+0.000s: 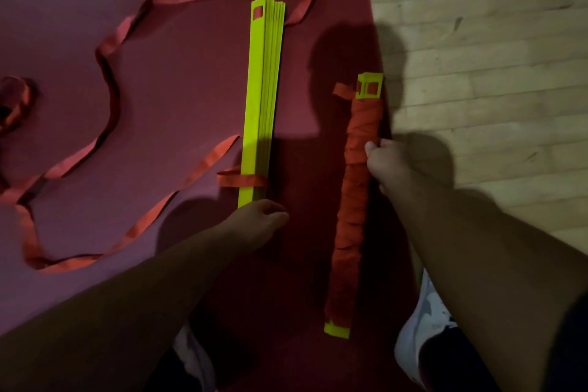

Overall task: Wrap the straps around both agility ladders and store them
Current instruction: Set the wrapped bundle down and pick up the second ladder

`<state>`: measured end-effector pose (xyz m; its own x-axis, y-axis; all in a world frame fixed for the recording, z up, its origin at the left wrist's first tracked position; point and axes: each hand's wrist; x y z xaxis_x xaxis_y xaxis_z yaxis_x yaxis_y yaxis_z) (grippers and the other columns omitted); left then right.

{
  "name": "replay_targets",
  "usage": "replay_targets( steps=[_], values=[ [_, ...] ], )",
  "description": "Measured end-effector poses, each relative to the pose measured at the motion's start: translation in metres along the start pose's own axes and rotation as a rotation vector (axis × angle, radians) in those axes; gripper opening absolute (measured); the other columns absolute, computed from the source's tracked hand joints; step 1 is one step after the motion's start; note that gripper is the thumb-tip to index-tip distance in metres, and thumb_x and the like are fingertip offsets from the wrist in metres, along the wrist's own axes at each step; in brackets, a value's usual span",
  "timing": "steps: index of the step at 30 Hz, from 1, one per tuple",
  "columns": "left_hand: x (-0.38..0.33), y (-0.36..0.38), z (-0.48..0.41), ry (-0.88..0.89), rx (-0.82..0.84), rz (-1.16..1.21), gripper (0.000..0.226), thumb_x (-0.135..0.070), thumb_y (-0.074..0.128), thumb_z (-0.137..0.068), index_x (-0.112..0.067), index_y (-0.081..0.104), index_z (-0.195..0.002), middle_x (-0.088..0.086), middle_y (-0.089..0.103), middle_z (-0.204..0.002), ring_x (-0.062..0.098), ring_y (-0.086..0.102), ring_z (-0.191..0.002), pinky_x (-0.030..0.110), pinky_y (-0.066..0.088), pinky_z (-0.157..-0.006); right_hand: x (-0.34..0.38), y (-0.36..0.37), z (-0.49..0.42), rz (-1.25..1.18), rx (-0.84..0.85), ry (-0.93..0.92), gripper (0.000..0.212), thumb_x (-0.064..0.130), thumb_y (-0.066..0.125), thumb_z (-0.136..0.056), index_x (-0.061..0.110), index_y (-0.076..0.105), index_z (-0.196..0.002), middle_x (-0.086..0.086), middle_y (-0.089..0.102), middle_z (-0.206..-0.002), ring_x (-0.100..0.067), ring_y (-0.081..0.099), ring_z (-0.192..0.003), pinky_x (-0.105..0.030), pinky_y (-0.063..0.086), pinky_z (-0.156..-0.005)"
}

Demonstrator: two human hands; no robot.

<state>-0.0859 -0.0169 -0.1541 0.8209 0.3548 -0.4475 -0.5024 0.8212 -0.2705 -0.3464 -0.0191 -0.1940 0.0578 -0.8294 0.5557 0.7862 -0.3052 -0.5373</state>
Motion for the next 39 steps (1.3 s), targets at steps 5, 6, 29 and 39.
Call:
replay_targets(
  steps=[5, 6, 29, 39],
  values=[
    [0.006, -0.006, -0.009, -0.016, 0.007, 0.043, 0.022, -0.039, 0.063, -0.087, -0.027, 0.068, -0.105, 0.016, 0.069, -0.104, 0.035, 0.067, -0.102, 0.037, 0.05, -0.08, -0.003, 0.007, 0.006, 0.205, -0.051, 0.002, 0.04, 0.024, 0.057, -0.101, 0.003, 0.06, -0.135, -0.018, 0.063, -0.134, -0.033, 0.059, -0.123, -0.029, 0.044, -0.097],
    [0.006, -0.007, -0.009, -0.016, 0.001, 0.037, 0.022, -0.037, 0.063, -0.089, -0.026, 0.069, -0.108, 0.015, 0.07, -0.109, 0.035, 0.066, -0.105, 0.036, 0.051, -0.083, -0.001, 0.006, 0.005, 0.246, -0.075, 0.038, 0.042, 0.025, 0.058, -0.101, 0.004, 0.059, -0.137, -0.017, 0.061, -0.137, -0.033, 0.058, -0.125, -0.031, 0.044, -0.099],
    [0.045, -0.001, -0.018, -0.233, -0.29, -0.18, 0.078, -0.061, 0.076, -0.074, 0.001, 0.054, -0.116, 0.021, 0.063, -0.118, 0.035, 0.064, -0.106, 0.035, 0.048, -0.072, 0.001, 0.026, 0.088, 0.395, -0.113, -0.216, 0.021, 0.024, 0.057, -0.085, 0.024, 0.063, -0.104, -0.008, 0.062, -0.117, -0.033, 0.059, -0.111, -0.044, 0.047, -0.099],
    [0.042, 0.021, -0.031, -0.306, -0.366, -0.225, 0.078, -0.039, 0.086, -0.073, -0.004, 0.038, -0.123, 0.021, 0.056, -0.128, 0.04, 0.056, -0.121, 0.047, 0.047, -0.095, -0.005, 0.022, 0.075, 0.393, -0.028, -0.171, 0.017, 0.025, 0.058, -0.087, 0.024, 0.064, -0.103, -0.009, 0.063, -0.118, -0.03, 0.06, -0.109, -0.034, 0.044, -0.092]
  ],
)
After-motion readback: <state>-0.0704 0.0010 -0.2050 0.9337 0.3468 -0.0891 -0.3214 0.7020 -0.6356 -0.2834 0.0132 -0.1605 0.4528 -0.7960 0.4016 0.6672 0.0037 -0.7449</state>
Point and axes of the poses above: each hand's wrist, its own z-axis away from the middle knuckle, its own y-axis out of the palm, x = y × z
